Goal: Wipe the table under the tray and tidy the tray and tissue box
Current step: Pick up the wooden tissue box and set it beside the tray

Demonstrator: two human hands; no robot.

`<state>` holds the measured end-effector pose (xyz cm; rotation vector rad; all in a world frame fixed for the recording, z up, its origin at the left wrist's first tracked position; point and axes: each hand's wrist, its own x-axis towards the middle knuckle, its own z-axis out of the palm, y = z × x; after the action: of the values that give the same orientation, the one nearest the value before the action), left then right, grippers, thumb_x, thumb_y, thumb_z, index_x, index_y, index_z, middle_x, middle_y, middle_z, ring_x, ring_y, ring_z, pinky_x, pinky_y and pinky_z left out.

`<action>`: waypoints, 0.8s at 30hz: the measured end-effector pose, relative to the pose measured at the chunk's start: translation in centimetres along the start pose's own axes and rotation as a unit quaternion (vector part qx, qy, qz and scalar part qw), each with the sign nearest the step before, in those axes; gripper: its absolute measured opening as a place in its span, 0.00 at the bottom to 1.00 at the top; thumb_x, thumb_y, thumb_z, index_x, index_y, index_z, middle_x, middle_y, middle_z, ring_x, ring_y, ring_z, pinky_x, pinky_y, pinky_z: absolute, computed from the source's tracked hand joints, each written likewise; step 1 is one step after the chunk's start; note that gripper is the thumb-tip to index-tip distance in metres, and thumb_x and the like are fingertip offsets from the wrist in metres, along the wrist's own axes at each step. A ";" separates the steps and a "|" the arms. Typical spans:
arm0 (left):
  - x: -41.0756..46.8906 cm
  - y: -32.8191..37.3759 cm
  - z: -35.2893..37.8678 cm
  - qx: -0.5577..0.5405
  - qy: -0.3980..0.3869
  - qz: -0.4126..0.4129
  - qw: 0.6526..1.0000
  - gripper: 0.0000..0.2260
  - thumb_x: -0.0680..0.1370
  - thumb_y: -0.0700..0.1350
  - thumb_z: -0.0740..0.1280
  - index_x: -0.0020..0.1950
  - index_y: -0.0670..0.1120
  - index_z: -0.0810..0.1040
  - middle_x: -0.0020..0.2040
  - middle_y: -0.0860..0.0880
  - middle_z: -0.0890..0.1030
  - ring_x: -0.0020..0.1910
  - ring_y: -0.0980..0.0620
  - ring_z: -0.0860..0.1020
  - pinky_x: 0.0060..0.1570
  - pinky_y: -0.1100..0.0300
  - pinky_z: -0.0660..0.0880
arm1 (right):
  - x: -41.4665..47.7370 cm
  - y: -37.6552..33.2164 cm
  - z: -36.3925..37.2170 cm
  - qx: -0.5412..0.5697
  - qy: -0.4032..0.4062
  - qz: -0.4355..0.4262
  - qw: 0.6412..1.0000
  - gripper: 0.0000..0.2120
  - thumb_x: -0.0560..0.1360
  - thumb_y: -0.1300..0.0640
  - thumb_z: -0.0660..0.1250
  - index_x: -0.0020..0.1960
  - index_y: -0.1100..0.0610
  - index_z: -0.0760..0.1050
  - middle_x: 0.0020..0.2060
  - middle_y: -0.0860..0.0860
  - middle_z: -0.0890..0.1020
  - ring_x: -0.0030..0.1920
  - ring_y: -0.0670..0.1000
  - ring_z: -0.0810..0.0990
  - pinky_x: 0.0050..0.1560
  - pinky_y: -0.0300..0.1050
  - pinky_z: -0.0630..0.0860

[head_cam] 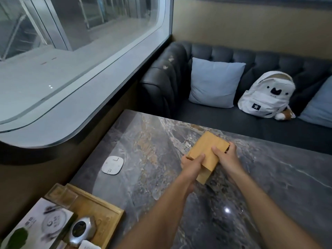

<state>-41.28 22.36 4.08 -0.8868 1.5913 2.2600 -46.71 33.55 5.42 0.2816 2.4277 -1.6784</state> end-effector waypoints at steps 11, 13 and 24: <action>-4.7 0.2 -5.2 -0.101 -0.010 -0.109 0.989 0.21 0.79 0.56 0.53 0.65 0.44 0.69 0.60 0.42 0.76 0.49 0.48 0.75 0.44 0.56 0.74 | -4.1 -4.7 2.5 -0.256 -0.089 -0.092 0.958 0.25 0.68 0.42 0.66 0.60 0.55 0.67 0.59 0.55 0.74 0.59 0.56 0.71 0.52 0.51 0.71; -5.7 0.0 -7.0 -0.104 -0.013 -0.138 0.985 0.19 0.78 0.57 0.55 0.56 0.45 0.74 0.50 0.43 0.79 0.42 0.50 0.76 0.39 0.57 0.75 | -4.7 -4.6 3.2 -0.265 -0.145 -0.091 0.949 0.29 0.67 0.42 0.68 0.62 0.55 0.68 0.61 0.55 0.74 0.59 0.56 0.71 0.60 0.54 0.69; -7.8 -1.7 -12.5 -0.243 -0.026 -0.273 0.930 0.15 0.78 0.45 0.58 0.46 0.37 0.80 0.44 0.37 0.82 0.49 0.38 0.77 0.43 0.38 0.75 | -6.9 -2.9 9.2 -0.435 -0.227 -0.162 0.856 0.37 0.65 0.31 0.62 0.68 0.48 0.62 0.69 0.55 0.66 0.69 0.59 0.59 0.67 0.64 0.54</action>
<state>-29.97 12.71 4.63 -1.1884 0.6286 2.2381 -40.41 23.57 6.59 -0.6049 2.6109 -0.4569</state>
